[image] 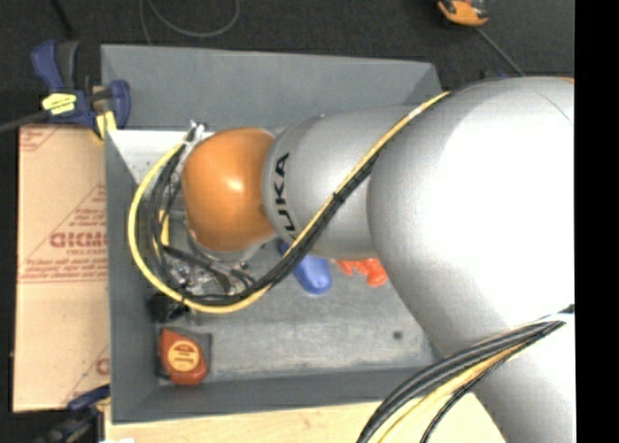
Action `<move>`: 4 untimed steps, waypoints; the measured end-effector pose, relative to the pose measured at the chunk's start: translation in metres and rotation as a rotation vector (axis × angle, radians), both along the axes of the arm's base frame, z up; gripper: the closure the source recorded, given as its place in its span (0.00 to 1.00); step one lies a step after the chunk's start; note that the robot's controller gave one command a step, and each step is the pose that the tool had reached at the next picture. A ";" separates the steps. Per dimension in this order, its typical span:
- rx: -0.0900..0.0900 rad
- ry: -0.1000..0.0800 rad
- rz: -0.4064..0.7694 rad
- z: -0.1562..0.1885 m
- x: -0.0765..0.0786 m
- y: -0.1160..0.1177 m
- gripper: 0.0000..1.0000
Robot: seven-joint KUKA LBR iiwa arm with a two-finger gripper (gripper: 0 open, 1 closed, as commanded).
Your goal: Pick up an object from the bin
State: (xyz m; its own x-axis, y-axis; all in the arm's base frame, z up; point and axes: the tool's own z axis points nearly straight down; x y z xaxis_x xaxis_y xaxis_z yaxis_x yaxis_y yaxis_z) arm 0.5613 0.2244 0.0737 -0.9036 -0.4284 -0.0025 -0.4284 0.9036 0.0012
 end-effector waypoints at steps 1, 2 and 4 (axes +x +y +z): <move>-0.004 0.006 0.010 0.052 -0.003 -0.007 1.00; -0.001 -0.005 0.027 0.079 0.025 -0.011 1.00; 0.000 -0.001 0.020 0.133 0.045 -0.040 1.00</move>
Offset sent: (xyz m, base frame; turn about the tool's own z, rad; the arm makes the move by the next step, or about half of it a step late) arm 0.0359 -0.0141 0.0808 -0.0365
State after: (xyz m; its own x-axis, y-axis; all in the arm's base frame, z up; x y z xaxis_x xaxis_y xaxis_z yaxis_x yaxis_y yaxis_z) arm 0.6067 0.1849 0.2071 -0.8948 -0.4464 -0.0038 -0.4464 0.8949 0.0010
